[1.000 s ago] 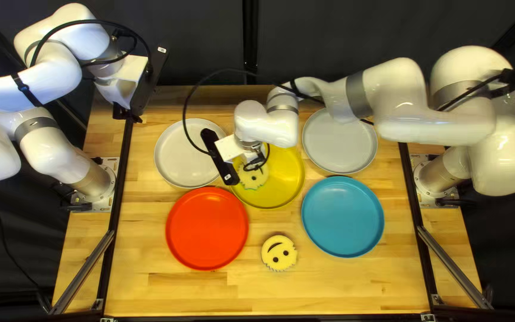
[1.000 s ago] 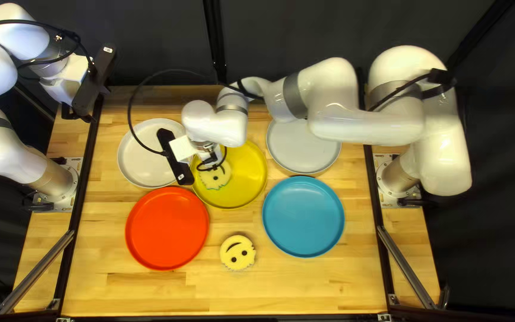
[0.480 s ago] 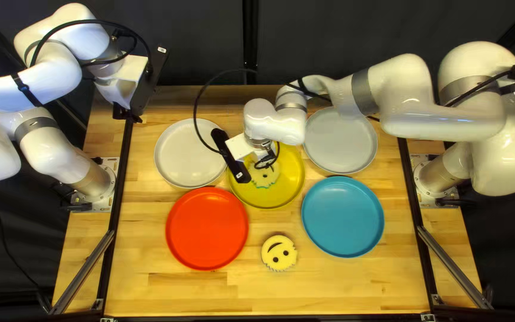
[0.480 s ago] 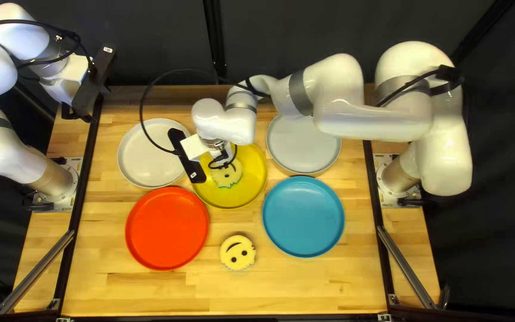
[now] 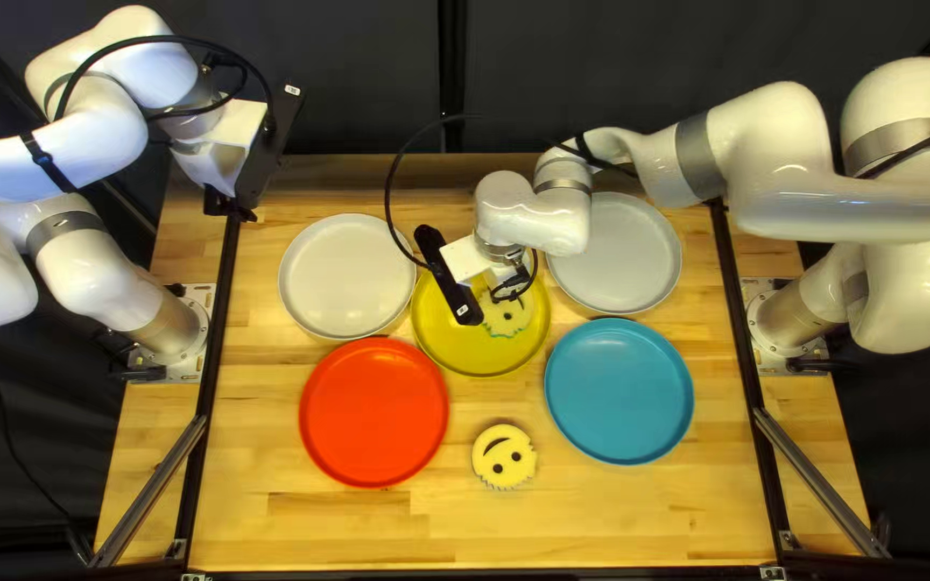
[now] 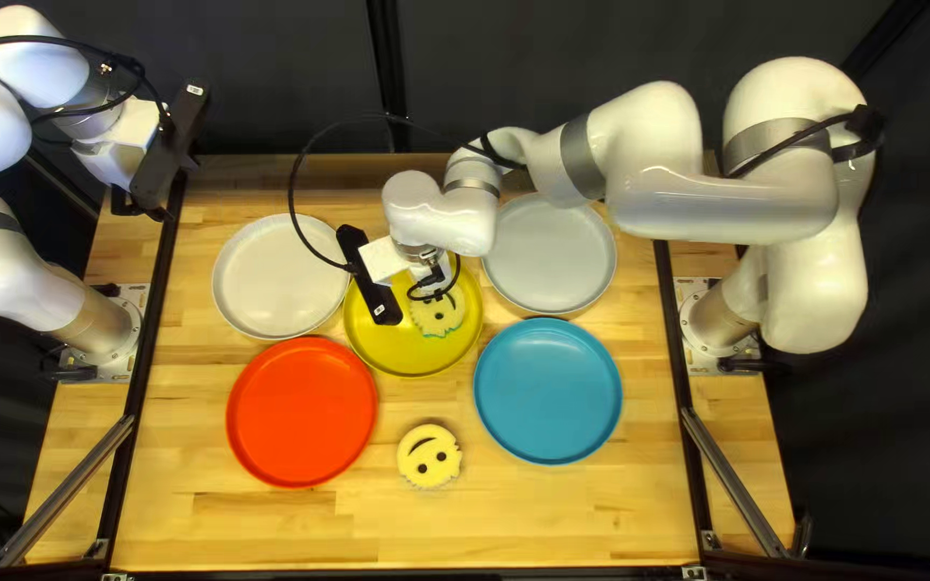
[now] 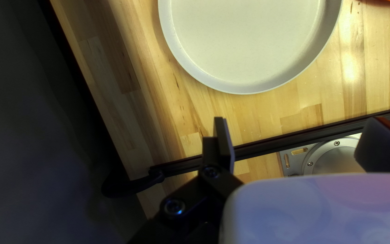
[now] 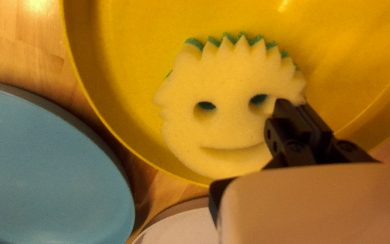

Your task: Pick up sponge and scrub the plate

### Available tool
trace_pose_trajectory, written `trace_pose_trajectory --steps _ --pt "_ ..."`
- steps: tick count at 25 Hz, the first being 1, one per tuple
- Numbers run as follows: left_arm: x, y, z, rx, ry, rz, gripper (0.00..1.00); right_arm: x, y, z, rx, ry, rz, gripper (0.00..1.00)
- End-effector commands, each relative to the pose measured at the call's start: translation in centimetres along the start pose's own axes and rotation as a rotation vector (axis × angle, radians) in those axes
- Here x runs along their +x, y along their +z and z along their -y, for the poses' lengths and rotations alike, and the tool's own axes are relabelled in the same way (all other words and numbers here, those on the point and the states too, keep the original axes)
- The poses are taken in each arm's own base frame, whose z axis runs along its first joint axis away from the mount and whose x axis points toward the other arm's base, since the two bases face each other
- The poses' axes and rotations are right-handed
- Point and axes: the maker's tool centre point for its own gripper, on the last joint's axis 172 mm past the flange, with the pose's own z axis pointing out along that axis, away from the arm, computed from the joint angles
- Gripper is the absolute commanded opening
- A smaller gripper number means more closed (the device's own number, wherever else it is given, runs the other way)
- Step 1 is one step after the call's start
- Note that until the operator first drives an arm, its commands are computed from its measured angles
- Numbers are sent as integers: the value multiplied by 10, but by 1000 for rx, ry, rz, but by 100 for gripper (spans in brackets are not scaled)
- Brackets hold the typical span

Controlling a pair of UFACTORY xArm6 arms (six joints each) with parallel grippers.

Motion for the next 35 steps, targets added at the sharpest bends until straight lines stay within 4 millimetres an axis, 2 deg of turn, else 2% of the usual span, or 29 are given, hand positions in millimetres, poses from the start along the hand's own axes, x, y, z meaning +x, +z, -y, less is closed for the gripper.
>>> trace_pose_trajectory --steps 1,4,6,13,17,21,24,28,32,35 --pt "0 0 0 0 0 0 100 16 1 -27 -7 -12 -11 0" --pt "0 0 0 0 0 0 100 23 3 -36 -8 -17 -19 0" --pt "0 0 0 0 0 0 100 17 5 -37 -5 -20 -19 0" --pt "0 0 0 0 0 0 100 -37 11 -14 24 -14 -15 0" --pt "0 0 0 0 0 0 100 -65 2 3 30 3 -3 0" --pt "0 0 0 0 0 0 100 -79 -2 11 33 18 5 0" --pt "0 0 0 0 0 0 100 -70 2 6 32 21 -6 0" --pt "0 0 0 0 0 0 100 -39 9 -8 20 13 -35 0" --pt "0 0 0 0 0 0 100 -2 7 -32 3 -8 -59 0" --pt "0 0 0 0 0 0 100 11 6 -50 -2 -22 -66 0"
